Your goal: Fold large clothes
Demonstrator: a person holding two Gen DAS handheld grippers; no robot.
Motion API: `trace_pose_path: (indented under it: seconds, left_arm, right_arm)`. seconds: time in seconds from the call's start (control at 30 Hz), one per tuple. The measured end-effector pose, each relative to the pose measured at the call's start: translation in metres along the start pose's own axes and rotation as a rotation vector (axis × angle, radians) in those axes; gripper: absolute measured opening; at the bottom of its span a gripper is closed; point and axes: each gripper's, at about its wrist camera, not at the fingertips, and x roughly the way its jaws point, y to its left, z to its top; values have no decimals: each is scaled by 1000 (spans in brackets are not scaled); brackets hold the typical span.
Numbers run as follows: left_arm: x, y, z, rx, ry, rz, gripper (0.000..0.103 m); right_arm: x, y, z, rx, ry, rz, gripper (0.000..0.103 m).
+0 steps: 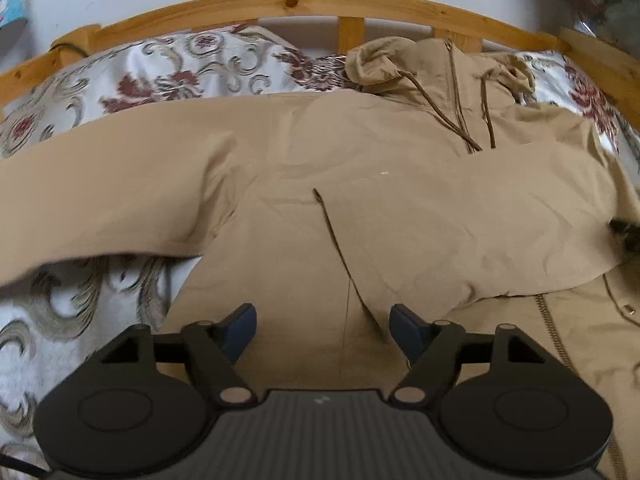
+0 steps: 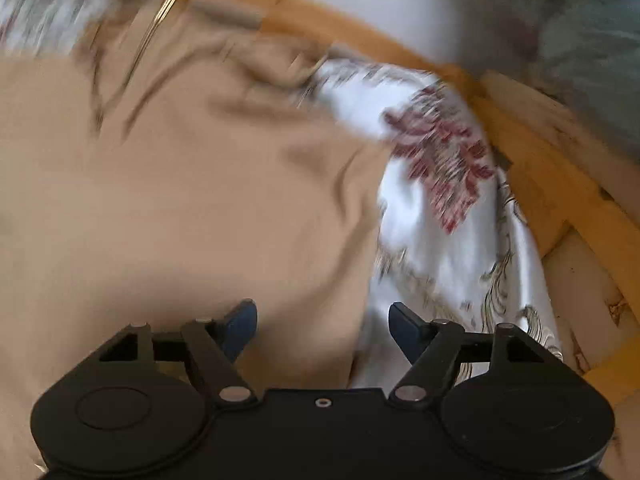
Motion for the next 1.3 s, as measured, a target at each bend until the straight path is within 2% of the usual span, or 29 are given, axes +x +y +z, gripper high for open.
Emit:
trace_pose_path:
  seconds: [0.03, 0.1, 0.17, 0.2, 0.37, 0.47, 0.57, 0.67, 0.77, 0.83, 0.9, 0.93, 1.0, 1.1, 1.13, 1.23, 1.3]
  left_arm:
    - [-6, 4, -1, -24, 1, 3, 79]
    - [-23, 19, -4, -93, -8, 16, 89]
    - [-43, 37, -12, -155, -65, 41, 97]
    - [-54, 47, -18, -181, -95, 55, 100]
    - [-90, 101, -43, -312, -127, 170, 101]
    - [-106, 135, -50, -405, -162, 276, 102]
    - [-123, 168, -49, -501, -193, 336, 102]
    - [-138, 203, -45, -657, -268, 410, 102]
    - [-142, 239, -42, -890, -328, 443, 102]
    - [-138, 255, -41, -991, -342, 473, 94]
    - [-133, 261, -35, -1023, -329, 533, 66]
    - [-130, 260, -33, -1017, -329, 552, 59]
    - [-126, 255, -28, -1002, -335, 588, 20]
    - [-125, 242, -28, -1009, -388, 620, 4]
    - [-128, 238, -27, -996, -410, 623, 3]
    - [-139, 211, -18, -858, -506, 635, 1]
    - [-149, 190, -4, -729, -589, 597, 0]
  right_arm:
    - [1, 0, -2, 20, -1, -10, 80]
    - [-5, -5, 5, 104, 25, -10, 80]
    - [-29, -9, 12, 187, 12, 52, 81]
    - [-45, -5, 15, 198, -13, 89, 86]
    - [-122, 31, 27, 187, -125, 226, 101]
    - [-155, 52, 27, 274, -164, 299, 102]
    - [-174, 70, 19, 341, -194, 407, 102]
    - [-184, 92, 7, 290, -217, 485, 102]
    - [-185, 111, 1, 223, -215, 496, 102]
    - [-185, 116, 0, 236, -218, 518, 102]
    - [-184, 116, -1, 260, -216, 546, 102]
    - [-184, 116, -1, 266, -215, 551, 102]
    - [-180, 112, -2, 267, -216, 554, 102]
    - [-178, 110, -4, 269, -215, 547, 102]
    - [-177, 109, -5, 275, -216, 545, 102]
    - [-176, 107, -6, 292, -215, 540, 102]
    - [-175, 106, -6, 298, -220, 523, 102]
